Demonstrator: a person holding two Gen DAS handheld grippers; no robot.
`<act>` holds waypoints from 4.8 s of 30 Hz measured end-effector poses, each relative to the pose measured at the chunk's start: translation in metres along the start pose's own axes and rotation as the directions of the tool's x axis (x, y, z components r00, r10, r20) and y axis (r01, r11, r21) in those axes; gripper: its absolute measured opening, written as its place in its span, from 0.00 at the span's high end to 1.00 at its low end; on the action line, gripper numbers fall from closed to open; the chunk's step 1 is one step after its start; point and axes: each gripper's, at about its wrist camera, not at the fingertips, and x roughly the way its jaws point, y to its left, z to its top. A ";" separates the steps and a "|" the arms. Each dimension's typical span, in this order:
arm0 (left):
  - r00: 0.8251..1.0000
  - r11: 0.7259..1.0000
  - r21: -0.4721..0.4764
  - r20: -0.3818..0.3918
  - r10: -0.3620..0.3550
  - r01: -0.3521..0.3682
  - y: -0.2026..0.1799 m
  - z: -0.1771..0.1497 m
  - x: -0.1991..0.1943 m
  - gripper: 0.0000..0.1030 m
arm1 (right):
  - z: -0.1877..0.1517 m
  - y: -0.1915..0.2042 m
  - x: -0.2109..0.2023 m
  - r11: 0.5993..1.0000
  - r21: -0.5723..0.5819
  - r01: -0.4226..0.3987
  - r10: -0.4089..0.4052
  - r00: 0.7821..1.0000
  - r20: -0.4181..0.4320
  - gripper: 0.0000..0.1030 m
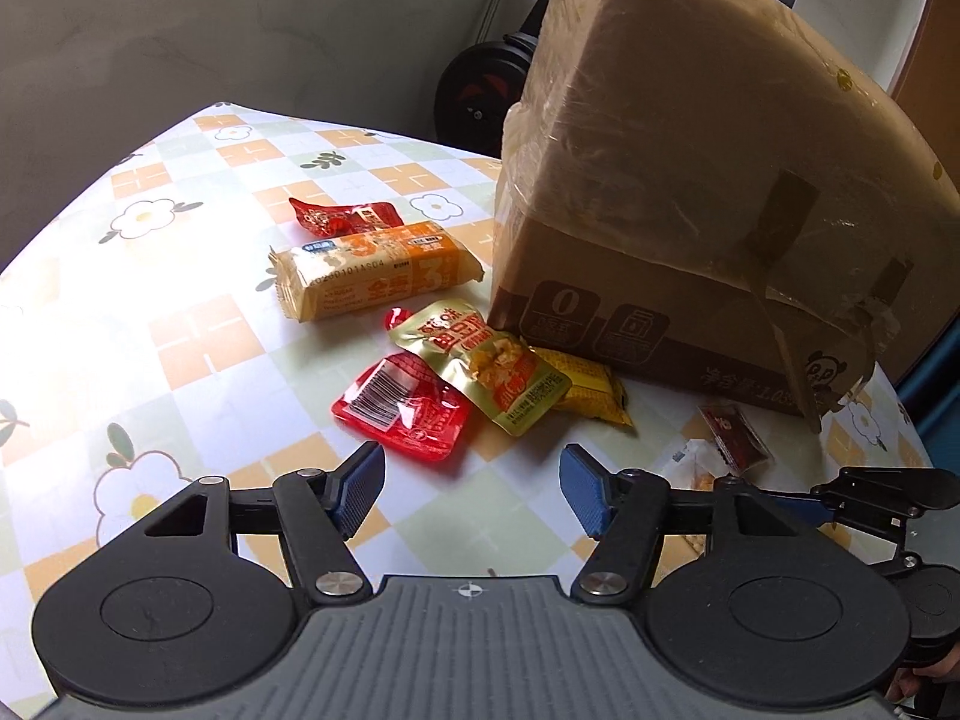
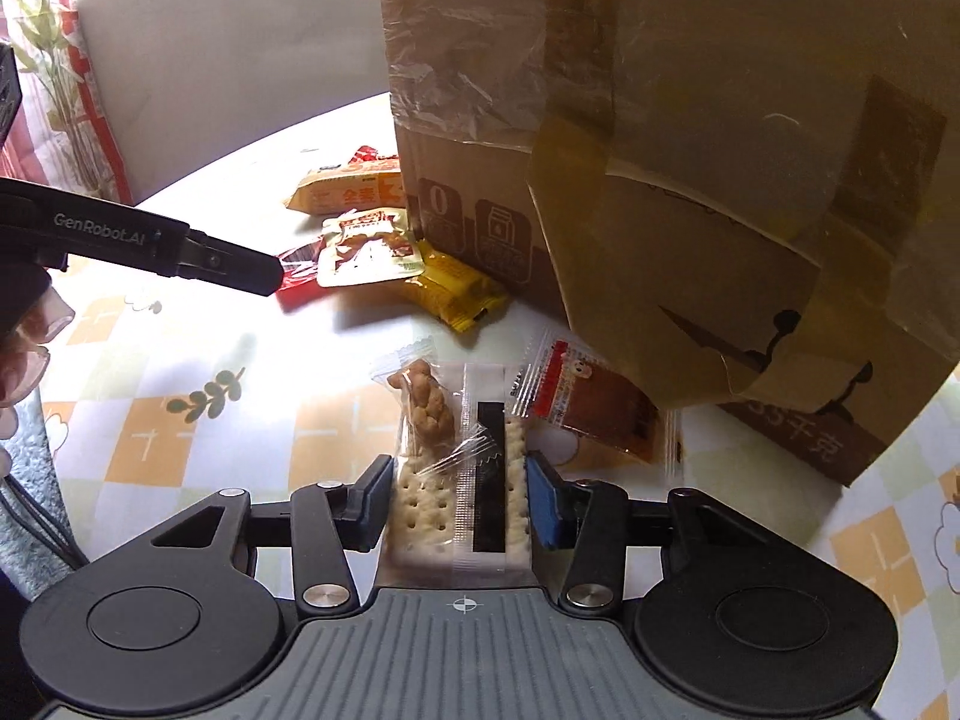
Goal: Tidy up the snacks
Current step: 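Grasp the small peanut bag with the left tool while the right tool grasps the cracker pack, then lift both packs and carry them over the box opening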
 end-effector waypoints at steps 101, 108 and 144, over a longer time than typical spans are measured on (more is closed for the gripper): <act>0.997 0.986 0.151 0.041 -0.073 0.066 -0.034 -0.029 0.037 0.79 | -0.021 -0.019 -0.003 0.996 0.069 0.061 -0.072 0.983 0.169 0.56; 0.995 0.989 0.126 0.052 -0.088 0.081 -0.031 -0.030 0.036 0.79 | -0.021 -0.019 -0.003 0.996 0.067 0.063 -0.073 0.983 0.168 0.56; 0.961 0.996 0.048 0.265 -0.080 0.070 -0.021 0.017 -0.052 0.80 | 0.015 -0.011 -0.058 0.996 -0.011 -0.084 0.084 0.958 0.273 0.59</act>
